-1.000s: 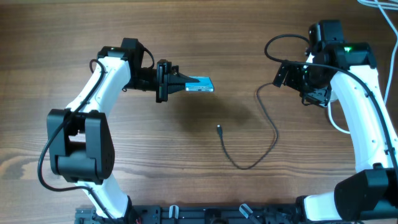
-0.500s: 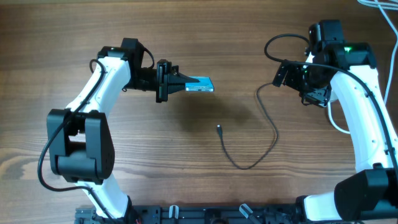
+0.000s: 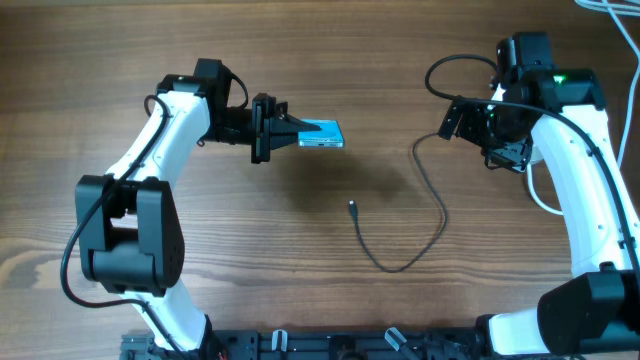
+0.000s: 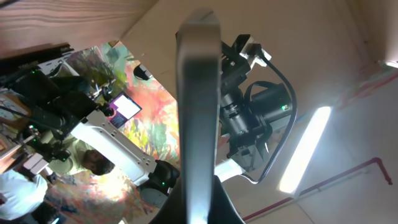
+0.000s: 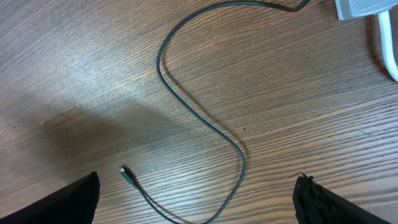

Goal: Plug charger to phone and switch on socket
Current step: 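Move the right gripper down toward the black cable's USB-C end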

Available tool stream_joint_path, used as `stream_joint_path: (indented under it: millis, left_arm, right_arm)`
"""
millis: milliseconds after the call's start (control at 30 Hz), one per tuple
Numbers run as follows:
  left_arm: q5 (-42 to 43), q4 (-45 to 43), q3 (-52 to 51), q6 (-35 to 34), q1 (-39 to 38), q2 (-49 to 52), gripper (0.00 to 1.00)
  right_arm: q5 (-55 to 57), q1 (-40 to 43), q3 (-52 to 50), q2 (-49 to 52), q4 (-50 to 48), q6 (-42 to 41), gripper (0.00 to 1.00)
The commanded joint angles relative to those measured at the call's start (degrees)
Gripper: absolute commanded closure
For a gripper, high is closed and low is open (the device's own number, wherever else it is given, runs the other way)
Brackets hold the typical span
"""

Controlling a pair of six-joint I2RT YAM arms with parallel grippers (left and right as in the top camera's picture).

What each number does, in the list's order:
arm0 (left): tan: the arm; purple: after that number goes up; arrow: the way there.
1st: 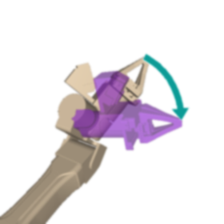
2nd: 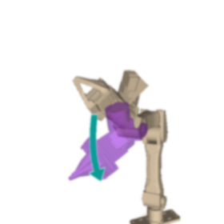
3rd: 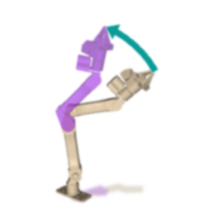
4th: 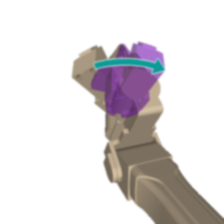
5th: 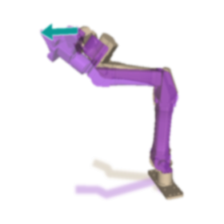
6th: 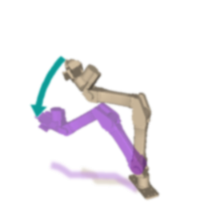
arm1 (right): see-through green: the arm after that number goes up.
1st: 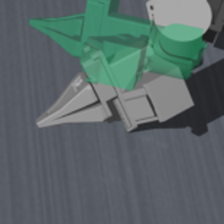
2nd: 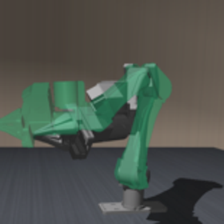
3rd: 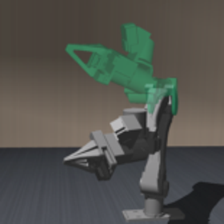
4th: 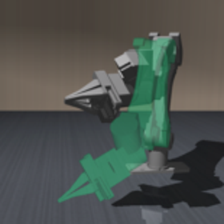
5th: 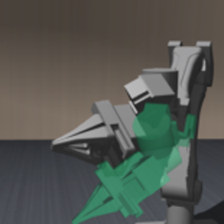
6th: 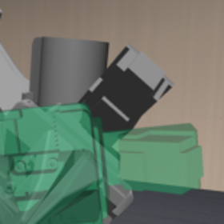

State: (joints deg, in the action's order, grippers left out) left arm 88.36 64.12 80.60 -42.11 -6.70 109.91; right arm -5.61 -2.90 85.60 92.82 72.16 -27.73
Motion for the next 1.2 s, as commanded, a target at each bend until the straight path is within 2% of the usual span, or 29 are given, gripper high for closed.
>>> stream_joint_path:
  millis: [0, 200, 367, 467, 667, 900, 1000, 1067, 1167]
  left_arm:
    - [1.97, -0.55, 0.42, 1.14, -0.20, -1.60, 0.96]
    - [1.95, -4.92, 0.42, 1.11, -0.20, -1.57, 0.96]
    - [-0.22, -14.60, 0.42, 1.11, 0.39, -1.57, 0.96]
    - [-7.85, -20.96, 0.42, 1.16, 0.76, -1.57, 0.96]
    - [-22.69, -24.59, 0.42, 1.42, 0.76, -1.57, 0.96]
    - [-23.91, -26.86, 0.42, 12.41, 1.92, -1.57, 0.96]
    - [-23.89, -26.71, 0.42, 14.95, 4.13, -1.57, 0.96]
    - [-23.89, -24.87, 0.42, 14.97, 6.64, -1.60, 0.96]
    - [-23.93, -20.17, 0.42, 20.06, 10.29, -1.60, 0.96]
  right_arm:
    - [-1.03, -0.15, -0.24, 0.96, 0.07, 0.81, 0.00]
    - [-7.63, -0.15, -0.24, 0.96, 0.00, 5.51, 0.00]
    - [-8.28, -0.15, -0.24, 0.96, 0.98, 6.64, 0.00]
    - [-10.75, -1.16, -0.24, 0.96, 1.27, 9.64, 0.00]
    - [-10.78, -4.98, -0.24, 0.96, 1.75, 9.88, 0.00]
    - [-10.78, -8.96, -0.74, 0.96, 0.72, 9.73, 0.00]
    - [-10.78, -10.38, -1.81, 1.11, 0.48, 9.68, 0.00]
    - [-10.78, -11.34, -2.86, 1.29, 0.20, 9.70, 0.00]
    - [-10.80, -12.72, -5.11, 1.49, -1.62, 9.70, 0.00]
